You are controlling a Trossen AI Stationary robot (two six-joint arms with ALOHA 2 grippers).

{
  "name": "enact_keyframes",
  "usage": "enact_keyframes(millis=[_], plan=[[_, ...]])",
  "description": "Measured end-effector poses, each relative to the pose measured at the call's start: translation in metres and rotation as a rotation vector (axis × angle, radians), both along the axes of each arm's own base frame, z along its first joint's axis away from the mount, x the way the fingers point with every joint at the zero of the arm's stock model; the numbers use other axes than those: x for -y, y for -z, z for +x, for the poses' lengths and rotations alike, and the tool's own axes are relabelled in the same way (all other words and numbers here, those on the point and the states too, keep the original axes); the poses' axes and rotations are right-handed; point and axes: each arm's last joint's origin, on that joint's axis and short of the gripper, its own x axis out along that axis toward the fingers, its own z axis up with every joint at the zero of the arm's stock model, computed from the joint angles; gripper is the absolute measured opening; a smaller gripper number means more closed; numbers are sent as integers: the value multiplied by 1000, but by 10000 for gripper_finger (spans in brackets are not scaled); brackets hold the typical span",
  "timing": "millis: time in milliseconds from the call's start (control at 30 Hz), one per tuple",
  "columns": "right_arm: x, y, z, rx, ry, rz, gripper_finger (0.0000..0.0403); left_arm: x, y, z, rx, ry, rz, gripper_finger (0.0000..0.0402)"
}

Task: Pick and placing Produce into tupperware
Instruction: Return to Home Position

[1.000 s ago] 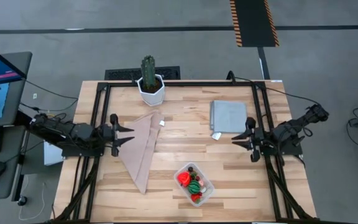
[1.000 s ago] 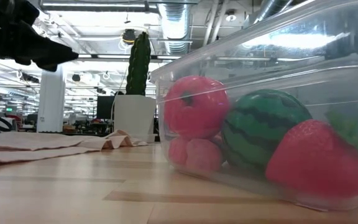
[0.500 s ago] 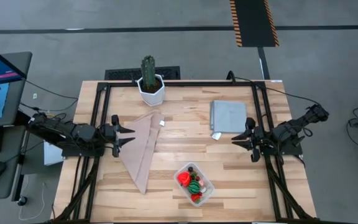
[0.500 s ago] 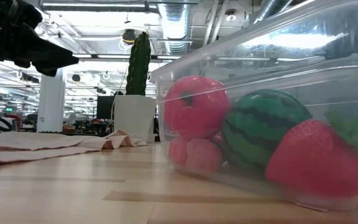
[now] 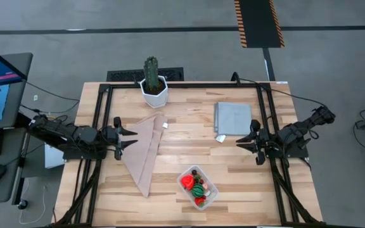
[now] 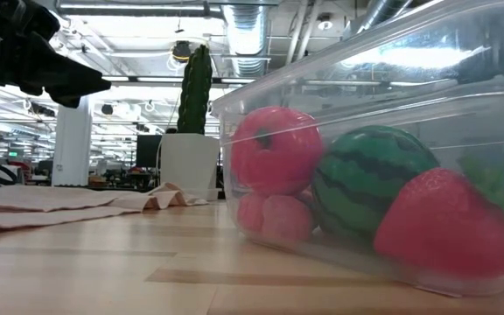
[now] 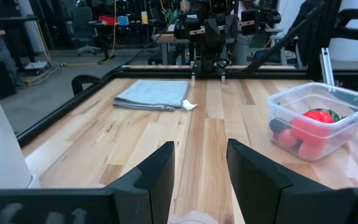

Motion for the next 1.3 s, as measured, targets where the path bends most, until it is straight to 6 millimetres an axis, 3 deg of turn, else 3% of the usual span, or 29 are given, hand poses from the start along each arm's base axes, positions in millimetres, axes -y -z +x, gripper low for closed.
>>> enact_keyframes(millis=[1300], plan=[[0, 0, 0, -1, 0, -1, 93, 0, 0, 0, -1, -1, -6, 139]])
